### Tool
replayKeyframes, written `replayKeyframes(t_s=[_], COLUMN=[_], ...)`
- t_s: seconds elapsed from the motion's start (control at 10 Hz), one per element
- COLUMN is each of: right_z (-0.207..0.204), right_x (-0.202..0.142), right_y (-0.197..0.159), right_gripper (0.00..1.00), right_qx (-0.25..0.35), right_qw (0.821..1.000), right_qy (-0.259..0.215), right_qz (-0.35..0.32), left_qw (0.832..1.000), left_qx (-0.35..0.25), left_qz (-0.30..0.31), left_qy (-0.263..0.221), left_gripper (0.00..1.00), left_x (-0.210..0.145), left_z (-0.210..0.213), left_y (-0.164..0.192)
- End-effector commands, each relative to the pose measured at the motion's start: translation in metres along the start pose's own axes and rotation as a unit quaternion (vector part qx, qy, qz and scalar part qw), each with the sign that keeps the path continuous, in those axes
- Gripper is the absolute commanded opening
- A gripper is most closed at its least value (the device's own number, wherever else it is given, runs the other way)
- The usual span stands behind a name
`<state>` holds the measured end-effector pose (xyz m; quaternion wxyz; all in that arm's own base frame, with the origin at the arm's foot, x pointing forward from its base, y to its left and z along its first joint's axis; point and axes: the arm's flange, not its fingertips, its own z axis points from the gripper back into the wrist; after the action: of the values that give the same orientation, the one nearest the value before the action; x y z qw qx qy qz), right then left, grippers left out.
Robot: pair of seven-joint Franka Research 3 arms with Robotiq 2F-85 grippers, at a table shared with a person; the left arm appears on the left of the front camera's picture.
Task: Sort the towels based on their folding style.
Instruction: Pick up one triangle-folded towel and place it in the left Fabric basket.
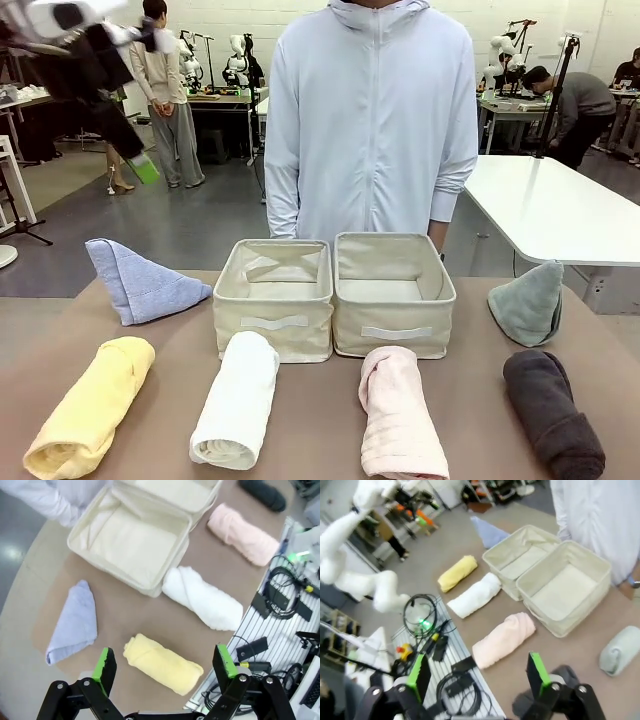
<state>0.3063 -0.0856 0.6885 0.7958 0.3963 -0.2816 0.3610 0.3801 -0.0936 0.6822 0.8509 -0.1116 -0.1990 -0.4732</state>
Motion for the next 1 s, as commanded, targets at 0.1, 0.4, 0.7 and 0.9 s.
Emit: replayKeyframes(t_s=[0.1,0.4,0.7,0.9], right_z=[0.058,0.1,0.115,0.119], right_x=[-0.027,-0.056,-0.065,-0.068], right_y=[-0.024,-0.047,-0.062,-0.067], right_gripper=[1.0,1.0,1.0,1.0], right_qx=[0.093,0.105,0.06,0.046], right_qw=[0.99,0.984,0.984,0.981], right_qy=[0.033,0.017,-0.029,-0.085], right_qz=[0.097,0.146,0.166,0.167], left_qw=[0.978,0.947,0.943,0.943], left_qx=[-0.104,-0.14,-0.125,-0.111], left_qz=[-0.104,-0.141,-0.102,-0.07], left_qy=[-0.149,-0.254,-0.293,-0.305], left_gripper=[1.0,1.0,1.0,1.0], left_x=[-0.067,-0.14,-0.18,-0.206], left_z=[0.064,0.105,0.091,0.082], left_y=[0.032,0.075,0.098,0.112])
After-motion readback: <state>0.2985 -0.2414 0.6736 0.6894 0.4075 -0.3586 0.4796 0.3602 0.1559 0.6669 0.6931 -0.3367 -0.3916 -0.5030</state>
